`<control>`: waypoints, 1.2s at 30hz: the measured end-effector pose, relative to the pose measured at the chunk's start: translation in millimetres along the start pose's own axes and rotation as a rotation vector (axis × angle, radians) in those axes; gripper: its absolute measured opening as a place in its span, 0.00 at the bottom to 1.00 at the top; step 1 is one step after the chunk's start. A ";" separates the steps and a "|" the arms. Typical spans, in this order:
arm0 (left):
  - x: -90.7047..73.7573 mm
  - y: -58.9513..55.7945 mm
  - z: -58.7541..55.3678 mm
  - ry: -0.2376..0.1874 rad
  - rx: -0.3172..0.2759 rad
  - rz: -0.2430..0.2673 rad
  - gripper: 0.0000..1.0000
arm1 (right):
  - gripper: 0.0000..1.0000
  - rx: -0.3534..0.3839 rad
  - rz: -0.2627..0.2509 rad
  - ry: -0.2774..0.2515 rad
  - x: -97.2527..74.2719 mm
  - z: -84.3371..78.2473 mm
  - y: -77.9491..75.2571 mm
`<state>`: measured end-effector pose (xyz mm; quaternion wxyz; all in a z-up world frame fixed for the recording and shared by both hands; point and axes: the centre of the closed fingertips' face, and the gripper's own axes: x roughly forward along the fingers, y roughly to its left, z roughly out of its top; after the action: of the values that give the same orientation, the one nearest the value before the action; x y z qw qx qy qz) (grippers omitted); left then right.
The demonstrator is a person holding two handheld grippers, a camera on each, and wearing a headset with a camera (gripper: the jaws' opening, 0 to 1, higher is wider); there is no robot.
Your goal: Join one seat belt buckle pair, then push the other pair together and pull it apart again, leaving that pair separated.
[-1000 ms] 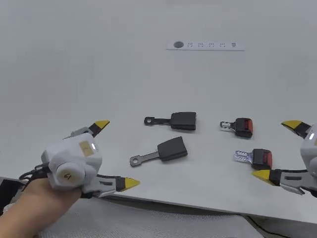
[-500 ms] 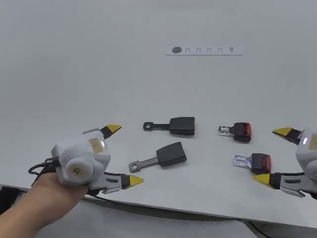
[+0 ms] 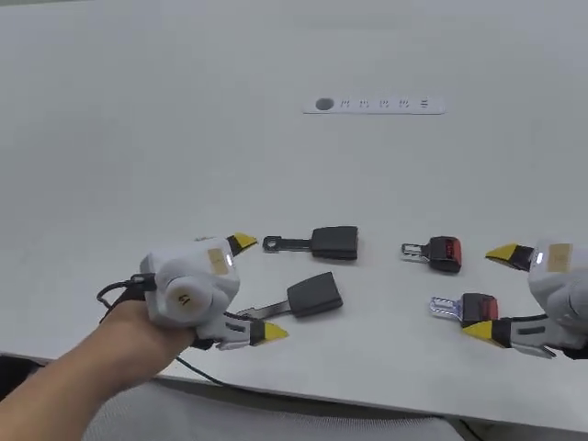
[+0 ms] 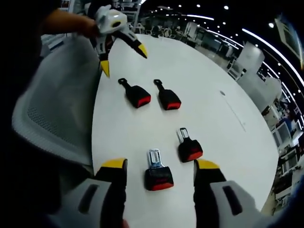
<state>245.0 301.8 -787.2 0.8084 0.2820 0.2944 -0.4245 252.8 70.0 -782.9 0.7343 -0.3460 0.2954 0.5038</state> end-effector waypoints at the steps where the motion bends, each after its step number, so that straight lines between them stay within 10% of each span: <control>1: 2.5 -1.1 -0.3 0.006 0.002 -0.006 0.78 | 0.54 -0.001 0.003 0.003 1.1 -0.7 -0.6; 25: 60.5 -23.5 -20.0 0.159 -0.038 -0.213 0.43 | 0.38 0.033 0.152 0.147 39.4 -55.9 1.5; 36: 68.4 -17.4 -19.6 0.184 0.053 -0.230 0.31 | 0.35 0.013 0.185 0.184 45.7 -59.7 5.5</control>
<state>257.4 271.7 -852.9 0.7163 0.3053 0.3866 -0.4942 257.0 47.7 -854.8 0.6567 -0.3574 0.3954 0.5336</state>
